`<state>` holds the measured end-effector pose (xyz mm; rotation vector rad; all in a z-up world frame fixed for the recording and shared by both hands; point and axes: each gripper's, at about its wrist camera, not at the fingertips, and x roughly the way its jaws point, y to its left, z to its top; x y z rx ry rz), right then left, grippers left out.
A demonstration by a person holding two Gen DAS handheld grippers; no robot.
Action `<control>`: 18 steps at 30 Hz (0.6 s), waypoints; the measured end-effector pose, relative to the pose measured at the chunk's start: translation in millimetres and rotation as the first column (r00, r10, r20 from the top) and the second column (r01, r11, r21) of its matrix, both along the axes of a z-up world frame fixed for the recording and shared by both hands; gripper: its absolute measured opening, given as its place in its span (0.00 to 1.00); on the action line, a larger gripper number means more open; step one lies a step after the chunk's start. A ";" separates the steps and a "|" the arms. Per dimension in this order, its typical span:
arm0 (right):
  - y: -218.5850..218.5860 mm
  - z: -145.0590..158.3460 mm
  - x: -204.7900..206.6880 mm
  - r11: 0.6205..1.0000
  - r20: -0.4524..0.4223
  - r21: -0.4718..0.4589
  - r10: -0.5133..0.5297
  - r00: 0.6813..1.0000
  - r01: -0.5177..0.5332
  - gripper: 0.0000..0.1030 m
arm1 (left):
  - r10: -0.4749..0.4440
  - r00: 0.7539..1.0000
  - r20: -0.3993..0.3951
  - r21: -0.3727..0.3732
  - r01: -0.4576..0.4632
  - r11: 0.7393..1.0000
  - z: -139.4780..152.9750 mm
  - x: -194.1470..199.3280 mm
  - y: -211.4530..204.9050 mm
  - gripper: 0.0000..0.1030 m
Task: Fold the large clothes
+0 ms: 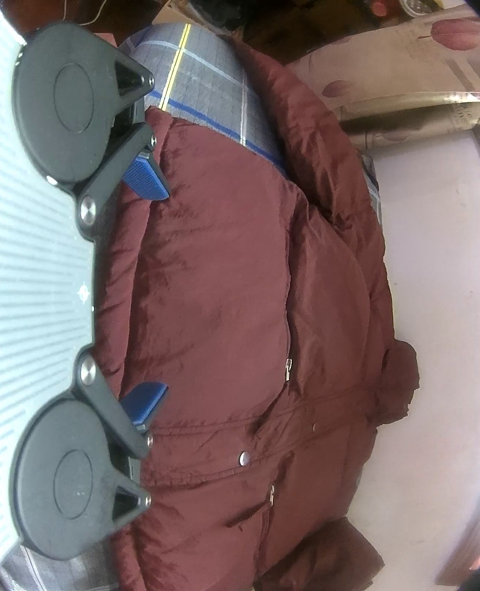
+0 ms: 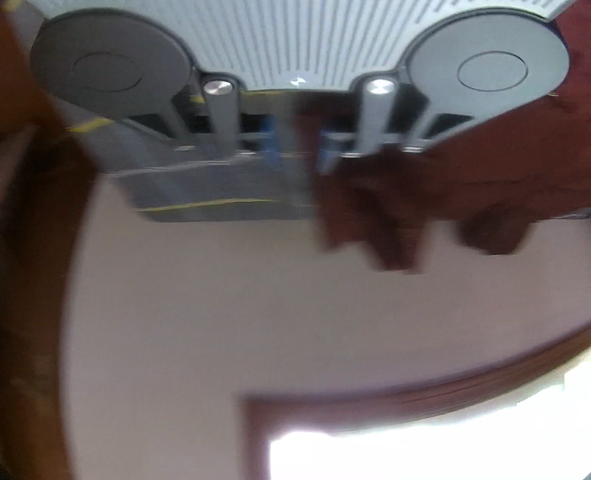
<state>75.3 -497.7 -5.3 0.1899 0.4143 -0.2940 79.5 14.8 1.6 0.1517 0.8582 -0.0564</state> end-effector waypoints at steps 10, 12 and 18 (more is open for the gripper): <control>-8.5 9.4 76.2 0.979 -0.125 -0.191 -0.093 0.988 0.068 0.09 | 0.022 1.000 -0.009 0.020 -0.022 1.000 2.4 2.0 4.9 1.00; -39.3 26.7 49.4 0.964 -0.066 -0.210 -0.184 0.981 0.166 0.09 | 0.025 1.000 0.001 0.030 -0.025 0.999 4.1 2.1 8.2 1.00; -126.8 62.8 -36.0 0.815 0.021 -0.327 -0.499 0.866 0.478 0.36 | 0.034 0.999 0.027 0.031 -0.035 0.999 7.4 6.7 17.1 1.00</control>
